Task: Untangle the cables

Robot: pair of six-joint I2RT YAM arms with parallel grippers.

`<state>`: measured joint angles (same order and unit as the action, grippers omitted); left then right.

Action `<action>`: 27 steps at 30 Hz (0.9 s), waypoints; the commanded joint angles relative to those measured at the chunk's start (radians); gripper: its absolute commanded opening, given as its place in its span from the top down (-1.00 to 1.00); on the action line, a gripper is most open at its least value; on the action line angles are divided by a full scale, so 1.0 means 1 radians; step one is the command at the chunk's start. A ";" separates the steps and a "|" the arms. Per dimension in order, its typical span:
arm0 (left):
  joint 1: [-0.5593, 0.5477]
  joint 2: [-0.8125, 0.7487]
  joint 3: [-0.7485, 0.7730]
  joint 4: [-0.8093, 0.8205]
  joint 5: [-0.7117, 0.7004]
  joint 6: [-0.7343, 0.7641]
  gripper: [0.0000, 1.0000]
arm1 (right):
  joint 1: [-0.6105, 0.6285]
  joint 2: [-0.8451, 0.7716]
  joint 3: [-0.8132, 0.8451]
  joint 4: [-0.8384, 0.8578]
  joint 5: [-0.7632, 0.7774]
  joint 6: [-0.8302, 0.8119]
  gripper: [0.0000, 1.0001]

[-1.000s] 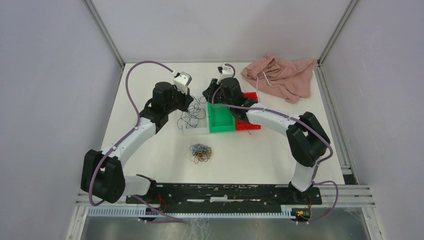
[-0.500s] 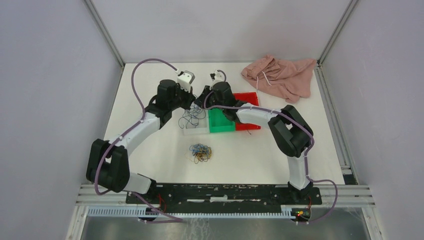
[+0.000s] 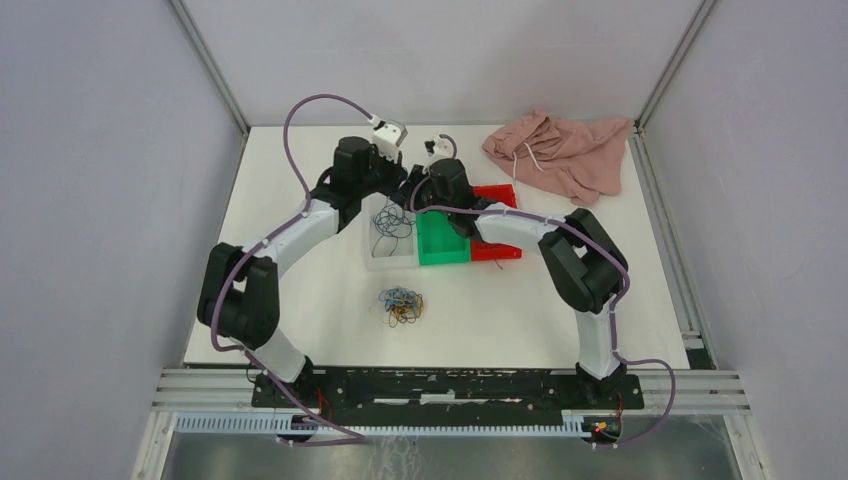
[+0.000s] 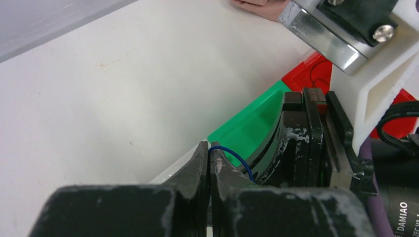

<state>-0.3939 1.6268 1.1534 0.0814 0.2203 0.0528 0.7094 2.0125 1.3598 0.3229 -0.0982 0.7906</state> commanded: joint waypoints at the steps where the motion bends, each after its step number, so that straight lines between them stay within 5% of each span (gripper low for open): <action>1: -0.005 0.009 0.030 0.072 0.015 -0.020 0.94 | -0.013 -0.009 0.009 0.069 -0.021 0.028 0.80; 10: -0.003 -0.022 -0.136 0.058 -0.049 0.086 0.76 | -0.017 0.009 0.002 0.039 -0.015 0.026 0.83; 20: 0.035 -0.034 -0.098 -0.124 -0.027 0.225 -0.37 | -0.017 0.019 0.022 -0.023 0.001 -0.005 0.86; 24: 0.071 -0.037 -0.027 -0.292 0.088 0.275 -0.64 | -0.017 0.006 0.032 -0.055 0.008 -0.033 0.86; 27: 0.110 -0.047 0.004 -0.405 0.167 0.335 -0.66 | -0.018 -0.009 0.045 -0.099 0.024 -0.069 0.86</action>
<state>-0.3275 1.6257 1.0805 -0.1467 0.2420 0.2657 0.6945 2.0415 1.3537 0.2371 -0.1009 0.7769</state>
